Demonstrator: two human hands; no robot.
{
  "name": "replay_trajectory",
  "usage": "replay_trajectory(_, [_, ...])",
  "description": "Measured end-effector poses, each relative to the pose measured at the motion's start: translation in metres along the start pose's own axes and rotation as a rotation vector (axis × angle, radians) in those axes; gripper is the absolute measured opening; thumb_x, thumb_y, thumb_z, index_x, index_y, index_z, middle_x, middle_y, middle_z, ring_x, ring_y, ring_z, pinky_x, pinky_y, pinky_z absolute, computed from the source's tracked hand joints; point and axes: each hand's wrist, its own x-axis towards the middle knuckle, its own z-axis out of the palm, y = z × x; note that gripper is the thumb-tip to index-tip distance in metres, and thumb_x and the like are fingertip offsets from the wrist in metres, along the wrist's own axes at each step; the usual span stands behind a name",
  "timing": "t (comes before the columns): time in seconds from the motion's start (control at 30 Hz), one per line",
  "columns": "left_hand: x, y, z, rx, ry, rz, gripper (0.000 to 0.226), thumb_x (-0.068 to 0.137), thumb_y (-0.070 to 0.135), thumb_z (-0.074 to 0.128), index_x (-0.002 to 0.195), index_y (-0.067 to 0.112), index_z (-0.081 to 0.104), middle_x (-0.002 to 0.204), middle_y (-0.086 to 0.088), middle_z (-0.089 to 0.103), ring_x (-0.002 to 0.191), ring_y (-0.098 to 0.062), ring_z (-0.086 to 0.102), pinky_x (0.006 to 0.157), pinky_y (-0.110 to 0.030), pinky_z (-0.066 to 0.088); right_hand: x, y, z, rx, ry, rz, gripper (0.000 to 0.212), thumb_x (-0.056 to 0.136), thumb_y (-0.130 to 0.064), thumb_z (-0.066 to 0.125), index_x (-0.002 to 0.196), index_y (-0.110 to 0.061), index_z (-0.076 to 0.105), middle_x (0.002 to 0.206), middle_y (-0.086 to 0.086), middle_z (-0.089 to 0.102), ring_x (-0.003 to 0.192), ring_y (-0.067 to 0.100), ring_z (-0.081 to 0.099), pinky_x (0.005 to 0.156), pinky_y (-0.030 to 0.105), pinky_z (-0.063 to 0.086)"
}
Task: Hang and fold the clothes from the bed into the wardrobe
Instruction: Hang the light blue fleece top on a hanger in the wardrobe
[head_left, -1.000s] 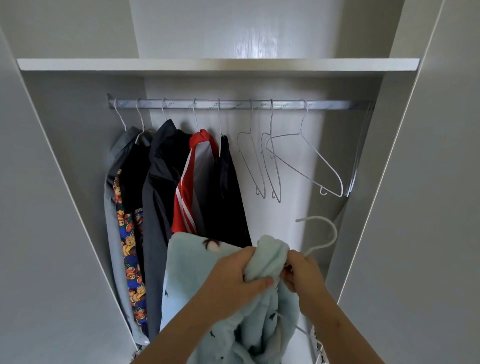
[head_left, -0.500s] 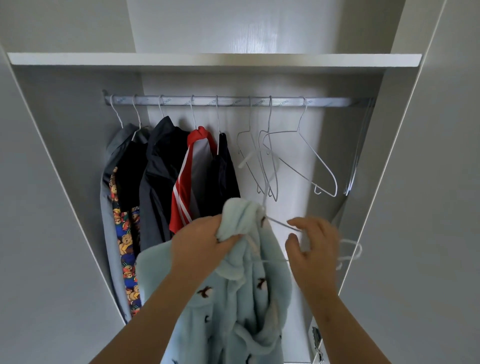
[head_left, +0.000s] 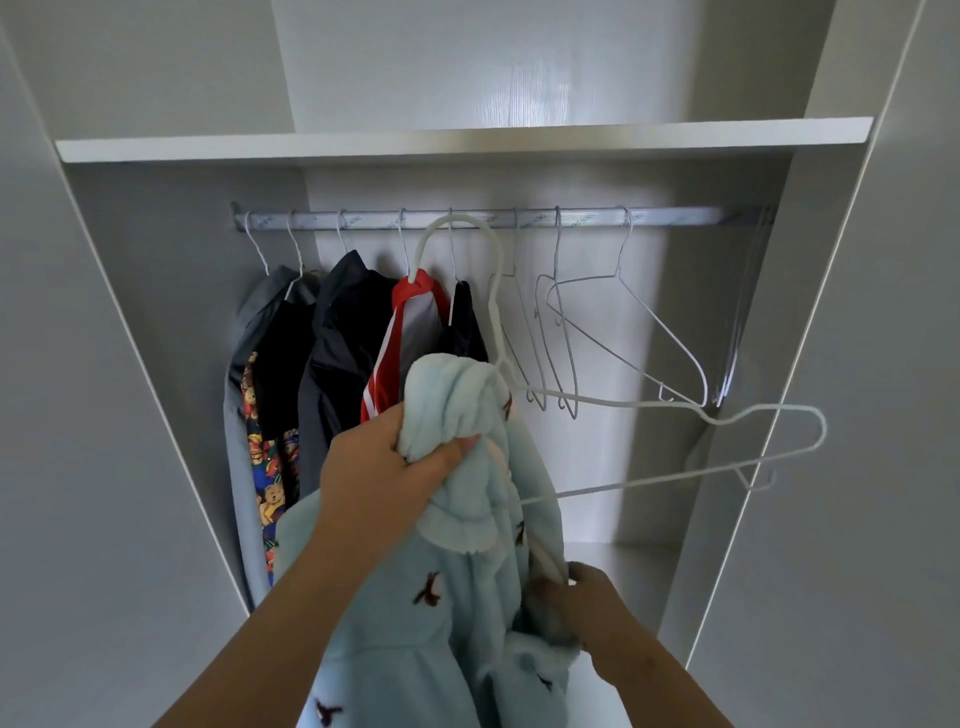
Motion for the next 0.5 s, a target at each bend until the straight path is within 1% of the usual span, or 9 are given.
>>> replay_trajectory(0.03, [0.003, -0.002, -0.003, 0.008, -0.002, -0.005, 0.042, 0.061, 0.06, 0.062, 0.065, 0.018, 0.061, 0.063, -0.001, 0.063, 0.057, -0.017, 0.058, 0.05, -0.031, 0.047, 0.003, -0.001, -0.003, 0.043, 0.044, 0.011, 0.031, 0.086, -0.012, 0.059, 0.114, 0.0, 0.058, 0.095, 0.011, 0.063, 0.086, 0.025, 0.06, 0.088, 0.04, 0.051])
replay_trajectory(0.07, [0.005, -0.004, -0.007, 0.023, -0.004, -0.014, 0.045, 0.059, 0.06, 0.061, 0.066, 0.016, 0.062, 0.061, -0.004, 0.063, 0.057, -0.017, 0.058, 0.051, -0.032, 0.048, 0.005, -0.002, -0.007, 0.131, 0.067, 0.022, 0.02, 0.085, -0.007, 0.057, 0.103, 0.002, 0.061, 0.086, 0.012, 0.063, 0.08, 0.027, 0.059, 0.083, 0.041, 0.051])
replay_trajectory(0.13, [0.009, -0.012, -0.018, 0.06, -0.024, -0.047, 0.041, 0.058, 0.057, 0.063, 0.066, 0.017, 0.063, 0.061, -0.002, 0.065, 0.057, -0.013, 0.06, 0.053, -0.029, 0.05, 0.006, -0.007, -0.017, 0.435, 0.047, 0.05, 0.01, 0.086, -0.002, 0.054, 0.09, 0.002, 0.062, 0.078, 0.017, 0.066, 0.078, 0.031, 0.06, 0.077, 0.043, 0.051])
replay_trajectory(0.17, [0.011, -0.019, -0.024, 0.058, -0.044, -0.07, 0.031, 0.059, 0.052, 0.067, 0.066, 0.022, 0.063, 0.061, 0.004, 0.066, 0.057, -0.007, 0.06, 0.053, -0.023, 0.049, 0.006, -0.009, -0.022, 0.584, 0.013, 0.056, 0.011, 0.088, -0.002, 0.053, 0.089, 0.003, 0.062, 0.076, 0.017, 0.068, 0.078, 0.032, 0.06, 0.075, 0.043, 0.05])
replay_trajectory(0.23, [0.013, -0.032, -0.036, 0.05, -0.093, -0.104, 0.016, 0.063, 0.035, 0.076, 0.066, 0.032, 0.061, 0.06, 0.019, 0.065, 0.058, 0.005, 0.06, 0.052, -0.013, 0.048, 0.007, -0.012, -0.033, 0.747, -0.017, 0.059, 0.015, 0.091, -0.007, 0.052, 0.094, 0.002, 0.063, 0.083, 0.018, 0.068, 0.083, 0.031, 0.06, 0.076, 0.042, 0.05])
replay_trajectory(0.3, [0.011, -0.043, -0.045, 0.076, -0.119, -0.127, 0.024, 0.066, 0.021, 0.079, 0.068, 0.034, 0.059, 0.06, 0.018, 0.063, 0.06, 0.004, 0.058, 0.052, -0.013, 0.046, 0.009, -0.015, -0.043, 0.816, -0.015, 0.094, 0.017, 0.091, -0.013, 0.053, 0.095, -0.001, 0.063, 0.09, 0.017, 0.066, 0.085, 0.031, 0.06, 0.077, 0.043, 0.05])
replay_trajectory(0.37, [0.009, -0.049, -0.049, 0.129, -0.117, -0.131, 0.027, 0.067, 0.017, 0.079, 0.066, 0.033, 0.057, 0.065, 0.016, 0.061, 0.064, -0.002, 0.057, 0.055, -0.018, 0.044, 0.007, -0.02, -0.051, 0.876, -0.063, 0.11, 0.018, 0.091, -0.014, 0.05, 0.097, -0.004, 0.063, 0.085, 0.017, 0.067, 0.083, 0.031, 0.06, 0.073, 0.044, 0.051])
replay_trajectory(0.43, [0.007, -0.054, -0.051, 0.216, -0.123, -0.1, 0.03, 0.067, 0.017, 0.081, 0.06, 0.031, 0.054, 0.058, 0.013, 0.058, 0.057, 0.0, 0.054, 0.052, -0.016, 0.041, 0.004, -0.023, -0.059, 0.923, -0.119, 0.11, 0.018, 0.08, -0.011, 0.049, 0.09, -0.006, 0.063, 0.071, 0.014, 0.068, 0.069, 0.03, 0.063, 0.061, 0.039, 0.056])
replay_trajectory(0.5, [0.005, -0.06, -0.054, 0.294, -0.152, -0.054, 0.036, 0.064, 0.019, 0.083, 0.053, 0.029, 0.05, 0.047, 0.014, 0.052, 0.045, -0.003, 0.051, 0.046, -0.011, 0.038, 0.002, -0.024, -0.067, 0.984, -0.172, 0.109, 0.023, 0.066, -0.016, 0.05, 0.081, -0.006, 0.064, 0.065, 0.013, 0.067, 0.058, 0.028, 0.065, 0.055, 0.039, 0.057])
